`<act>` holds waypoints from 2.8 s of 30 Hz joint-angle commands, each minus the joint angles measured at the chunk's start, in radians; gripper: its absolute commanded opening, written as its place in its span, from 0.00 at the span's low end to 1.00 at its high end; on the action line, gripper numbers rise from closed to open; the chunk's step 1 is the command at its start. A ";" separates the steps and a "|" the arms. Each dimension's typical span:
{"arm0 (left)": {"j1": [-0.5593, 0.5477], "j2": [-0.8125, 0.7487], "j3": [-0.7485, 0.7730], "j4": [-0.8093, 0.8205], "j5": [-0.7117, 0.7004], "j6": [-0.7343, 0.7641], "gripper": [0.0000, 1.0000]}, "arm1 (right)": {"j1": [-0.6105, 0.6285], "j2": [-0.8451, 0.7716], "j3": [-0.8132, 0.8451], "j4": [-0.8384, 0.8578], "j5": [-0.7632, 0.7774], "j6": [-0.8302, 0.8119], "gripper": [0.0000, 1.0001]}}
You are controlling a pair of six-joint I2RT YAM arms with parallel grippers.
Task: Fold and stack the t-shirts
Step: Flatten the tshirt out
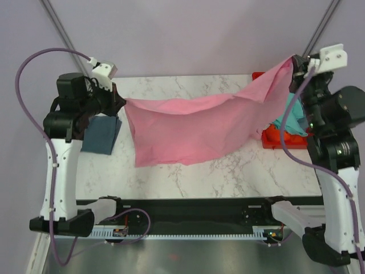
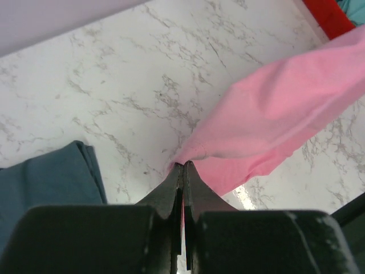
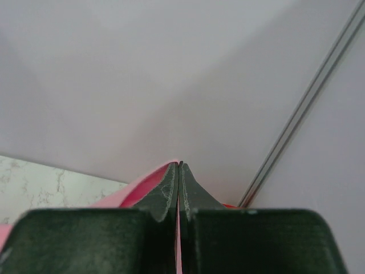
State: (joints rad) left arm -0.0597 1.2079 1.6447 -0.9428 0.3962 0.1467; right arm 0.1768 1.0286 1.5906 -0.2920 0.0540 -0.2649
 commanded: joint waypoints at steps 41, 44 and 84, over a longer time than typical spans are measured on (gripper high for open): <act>0.044 -0.239 -0.268 0.082 0.053 0.125 0.02 | -0.016 -0.179 -0.254 -0.015 -0.178 0.099 0.00; 0.046 -0.144 -0.365 0.082 0.053 0.125 0.02 | -0.016 -0.086 -0.381 0.060 -0.181 0.105 0.00; 0.029 0.847 0.136 0.704 -0.454 0.143 0.02 | -0.033 1.268 0.381 0.456 0.017 0.035 0.00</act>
State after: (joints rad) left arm -0.0467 2.0350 1.7126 -0.3134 -0.0029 0.2539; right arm 0.1535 2.3108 1.9705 0.1085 0.0509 -0.2169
